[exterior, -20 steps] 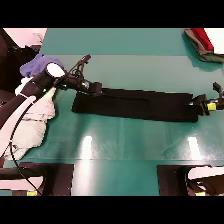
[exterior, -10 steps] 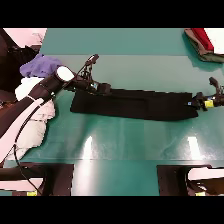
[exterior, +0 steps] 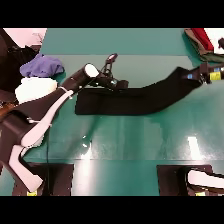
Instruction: Fold the shirts.
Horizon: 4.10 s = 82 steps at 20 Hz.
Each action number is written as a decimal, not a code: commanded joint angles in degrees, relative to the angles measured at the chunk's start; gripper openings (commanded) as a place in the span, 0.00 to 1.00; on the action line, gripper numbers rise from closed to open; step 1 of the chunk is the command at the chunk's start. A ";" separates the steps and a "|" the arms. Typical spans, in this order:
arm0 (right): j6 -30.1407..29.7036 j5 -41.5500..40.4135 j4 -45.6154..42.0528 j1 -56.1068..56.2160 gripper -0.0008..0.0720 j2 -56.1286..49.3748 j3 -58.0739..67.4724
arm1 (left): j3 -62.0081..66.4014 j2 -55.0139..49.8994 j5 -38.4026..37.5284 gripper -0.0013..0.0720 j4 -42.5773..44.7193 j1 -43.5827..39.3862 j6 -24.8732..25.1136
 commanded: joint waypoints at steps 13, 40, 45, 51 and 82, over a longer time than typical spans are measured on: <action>6.99 0.61 0.68 22.80 0.03 -12.09 27.17 | 6.23 -6.93 -10.58 0.05 3.30 2.80 -1.66; 2.64 -10.62 -15.21 30.73 0.81 -13.73 1.95 | 4.17 23.58 -30.71 0.05 21.29 35.01 0.37; 3.45 -19.41 0.22 19.39 0.85 -14.08 -14.32 | 0.26 23.58 -30.38 0.05 19.37 35.01 0.50; -0.59 -18.64 10.43 23.39 0.84 -24.70 -11.58 | 0.26 23.61 -30.12 0.05 14.58 35.01 3.30; 13.62 -25.49 -20.70 -36.50 0.03 11.37 -21.27 | 0.26 23.61 -24.30 0.05 11.21 13.09 4.15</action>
